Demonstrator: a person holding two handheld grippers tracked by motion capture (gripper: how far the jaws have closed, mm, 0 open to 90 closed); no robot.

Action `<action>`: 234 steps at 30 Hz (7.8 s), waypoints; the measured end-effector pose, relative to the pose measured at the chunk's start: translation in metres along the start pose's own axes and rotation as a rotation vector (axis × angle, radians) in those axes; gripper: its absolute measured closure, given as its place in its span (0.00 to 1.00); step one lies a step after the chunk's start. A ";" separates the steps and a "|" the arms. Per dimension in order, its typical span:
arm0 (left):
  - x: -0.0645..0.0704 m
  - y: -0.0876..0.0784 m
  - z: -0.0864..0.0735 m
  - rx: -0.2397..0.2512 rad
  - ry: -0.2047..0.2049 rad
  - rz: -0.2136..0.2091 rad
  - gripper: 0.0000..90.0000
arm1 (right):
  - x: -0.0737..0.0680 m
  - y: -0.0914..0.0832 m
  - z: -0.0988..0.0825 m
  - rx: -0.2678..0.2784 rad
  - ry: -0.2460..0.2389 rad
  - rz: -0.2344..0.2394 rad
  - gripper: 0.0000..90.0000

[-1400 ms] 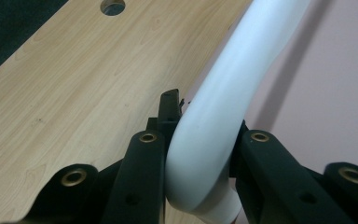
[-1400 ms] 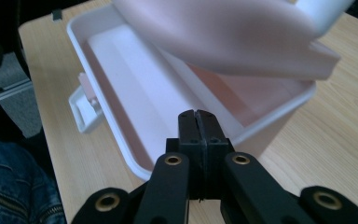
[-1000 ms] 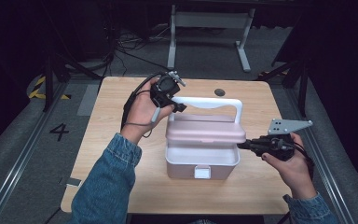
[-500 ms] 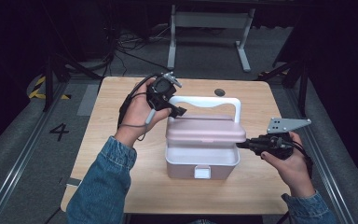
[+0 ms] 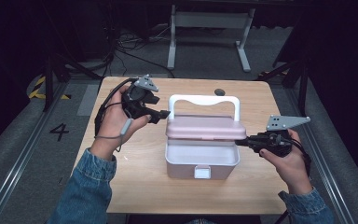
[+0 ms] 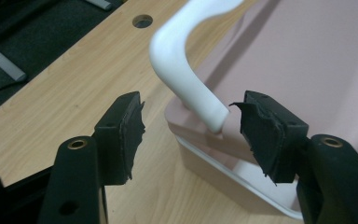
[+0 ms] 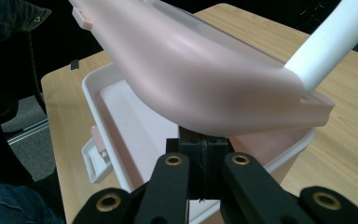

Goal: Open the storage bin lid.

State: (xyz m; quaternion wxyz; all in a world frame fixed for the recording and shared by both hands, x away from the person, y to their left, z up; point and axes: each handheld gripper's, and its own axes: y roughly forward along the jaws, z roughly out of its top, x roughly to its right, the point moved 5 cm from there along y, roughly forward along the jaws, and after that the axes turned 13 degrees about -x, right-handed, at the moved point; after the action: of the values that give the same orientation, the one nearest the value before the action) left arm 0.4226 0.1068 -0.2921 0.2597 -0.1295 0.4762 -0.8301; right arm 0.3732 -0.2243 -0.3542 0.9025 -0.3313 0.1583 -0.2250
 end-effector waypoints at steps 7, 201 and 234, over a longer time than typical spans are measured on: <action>0.008 0.000 -0.023 0.004 0.021 0.015 0.41 | 0.000 0.002 0.002 0.008 0.011 0.004 1.00; -0.107 0.125 0.067 0.001 -0.326 0.062 0.78 | 0.060 -0.030 -0.063 -0.022 0.266 -0.158 0.60; -0.116 0.170 0.045 -0.093 -0.384 0.023 0.61 | 0.062 -0.028 -0.065 -0.032 0.274 -0.152 0.59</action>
State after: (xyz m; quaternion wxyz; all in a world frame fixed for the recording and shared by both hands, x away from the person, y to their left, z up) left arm 0.5922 0.0684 -0.4116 0.3487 -0.2917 0.4571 -0.7645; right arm 0.3894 -0.3093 -0.3921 0.8474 -0.3228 0.2579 -0.3334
